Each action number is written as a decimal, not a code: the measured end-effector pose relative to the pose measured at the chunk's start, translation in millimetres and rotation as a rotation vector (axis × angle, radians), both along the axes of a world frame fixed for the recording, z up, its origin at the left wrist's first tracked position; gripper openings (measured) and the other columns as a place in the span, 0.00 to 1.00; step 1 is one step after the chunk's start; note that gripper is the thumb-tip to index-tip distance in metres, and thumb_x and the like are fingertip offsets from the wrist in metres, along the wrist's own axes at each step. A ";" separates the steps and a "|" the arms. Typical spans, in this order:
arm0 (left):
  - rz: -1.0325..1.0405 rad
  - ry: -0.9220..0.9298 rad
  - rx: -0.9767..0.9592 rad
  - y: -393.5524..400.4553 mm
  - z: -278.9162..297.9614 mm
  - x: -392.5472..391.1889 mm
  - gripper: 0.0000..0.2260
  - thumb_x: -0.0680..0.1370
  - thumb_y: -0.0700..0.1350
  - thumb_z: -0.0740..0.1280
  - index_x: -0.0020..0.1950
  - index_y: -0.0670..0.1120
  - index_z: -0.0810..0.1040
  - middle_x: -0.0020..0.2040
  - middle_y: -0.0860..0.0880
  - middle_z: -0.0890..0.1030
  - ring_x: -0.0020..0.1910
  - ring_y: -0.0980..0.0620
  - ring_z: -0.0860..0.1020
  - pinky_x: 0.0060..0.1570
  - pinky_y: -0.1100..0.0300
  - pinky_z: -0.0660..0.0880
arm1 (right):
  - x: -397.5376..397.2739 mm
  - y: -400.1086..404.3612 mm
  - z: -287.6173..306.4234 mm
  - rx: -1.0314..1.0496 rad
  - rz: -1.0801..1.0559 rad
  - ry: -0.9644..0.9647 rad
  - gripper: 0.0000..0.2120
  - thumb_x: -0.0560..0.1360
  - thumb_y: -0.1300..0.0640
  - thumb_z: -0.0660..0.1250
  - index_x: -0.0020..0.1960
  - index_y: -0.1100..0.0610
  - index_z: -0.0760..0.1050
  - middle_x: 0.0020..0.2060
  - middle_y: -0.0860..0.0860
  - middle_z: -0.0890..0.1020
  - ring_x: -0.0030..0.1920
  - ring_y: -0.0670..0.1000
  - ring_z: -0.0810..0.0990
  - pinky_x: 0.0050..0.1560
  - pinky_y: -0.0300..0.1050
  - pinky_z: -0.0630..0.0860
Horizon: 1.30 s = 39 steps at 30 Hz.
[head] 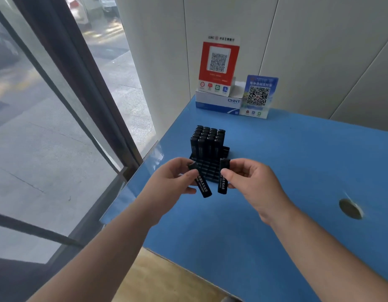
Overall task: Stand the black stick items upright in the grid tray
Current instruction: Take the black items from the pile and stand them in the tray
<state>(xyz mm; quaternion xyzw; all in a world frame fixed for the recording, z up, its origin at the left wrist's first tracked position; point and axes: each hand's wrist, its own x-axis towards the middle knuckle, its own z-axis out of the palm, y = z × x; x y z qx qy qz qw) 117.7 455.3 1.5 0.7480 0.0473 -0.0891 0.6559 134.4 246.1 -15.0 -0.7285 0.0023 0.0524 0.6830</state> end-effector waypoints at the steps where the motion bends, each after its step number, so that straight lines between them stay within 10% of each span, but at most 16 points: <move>1: 0.010 0.003 0.003 1.4 0.2 7.2 0.05 0.81 0.42 0.66 0.53 0.48 0.82 0.49 0.47 0.86 0.49 0.48 0.85 0.48 0.56 0.82 | 6.2 1.8 -1.4 -0.010 -0.008 0.008 0.04 0.75 0.58 0.74 0.49 0.53 0.84 0.44 0.49 0.87 0.46 0.48 0.86 0.45 0.38 0.81; 8: 0.018 -0.122 0.131 8.2 4.5 71.1 0.05 0.81 0.45 0.66 0.54 0.52 0.80 0.48 0.54 0.85 0.42 0.53 0.85 0.51 0.52 0.80 | 39.8 15.3 -14.6 -0.008 -0.150 0.041 0.04 0.75 0.57 0.74 0.50 0.52 0.84 0.45 0.48 0.87 0.47 0.47 0.85 0.50 0.41 0.82; 17: -0.319 -0.506 0.428 11.6 3.3 147.0 0.07 0.76 0.41 0.71 0.48 0.54 0.79 0.45 0.59 0.81 0.44 0.64 0.79 0.45 0.75 0.73 | 64.8 36.1 -16.5 0.009 -0.410 0.028 0.04 0.75 0.60 0.74 0.49 0.53 0.84 0.44 0.49 0.87 0.43 0.45 0.84 0.43 0.35 0.79; 24: -0.591 -0.897 0.643 10.5 -18.1 164.6 0.04 0.74 0.40 0.74 0.48 0.45 0.83 0.47 0.51 0.82 0.45 0.49 0.80 0.47 0.50 0.79 | 60.0 39.6 -25.7 -0.016 -0.488 0.032 0.06 0.75 0.59 0.74 0.46 0.48 0.85 0.45 0.47 0.87 0.46 0.45 0.85 0.45 0.37 0.81; 39: -0.658 -1.024 0.659 13.8 -23.2 173.7 0.03 0.72 0.38 0.76 0.42 0.44 0.84 0.45 0.49 0.83 0.43 0.45 0.80 0.46 0.51 0.78 | 68.6 43.8 -37.0 -0.155 -0.490 -0.024 0.17 0.75 0.60 0.74 0.44 0.36 0.83 0.43 0.42 0.87 0.46 0.44 0.85 0.53 0.37 0.79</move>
